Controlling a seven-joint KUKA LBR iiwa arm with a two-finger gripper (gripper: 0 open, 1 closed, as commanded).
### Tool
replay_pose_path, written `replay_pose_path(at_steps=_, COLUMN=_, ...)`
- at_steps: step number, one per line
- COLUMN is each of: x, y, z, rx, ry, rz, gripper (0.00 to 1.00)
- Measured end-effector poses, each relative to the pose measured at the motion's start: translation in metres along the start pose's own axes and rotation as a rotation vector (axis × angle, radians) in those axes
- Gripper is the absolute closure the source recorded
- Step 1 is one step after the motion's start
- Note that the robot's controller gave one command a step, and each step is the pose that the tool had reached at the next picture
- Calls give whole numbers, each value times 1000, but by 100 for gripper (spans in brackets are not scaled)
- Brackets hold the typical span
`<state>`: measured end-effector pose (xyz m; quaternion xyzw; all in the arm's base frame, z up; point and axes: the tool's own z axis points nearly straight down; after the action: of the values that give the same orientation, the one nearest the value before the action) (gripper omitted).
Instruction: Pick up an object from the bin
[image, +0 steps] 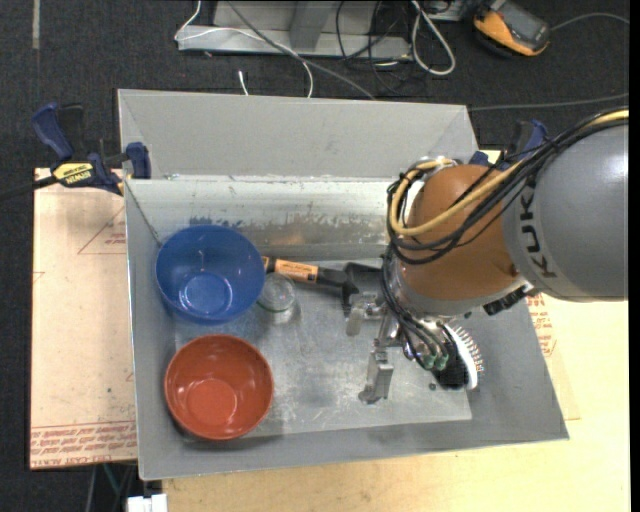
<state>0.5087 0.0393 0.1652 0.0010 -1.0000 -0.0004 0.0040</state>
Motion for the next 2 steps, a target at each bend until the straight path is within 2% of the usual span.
replay_pose_path(at_steps=1, x=-2, y=0, z=-4, rx=0, ry=-8, rz=3, gripper=0)
replay_pose_path(at_steps=2, x=-132, y=-27, z=89, rx=-4, ry=-21, rz=77, gripper=0)
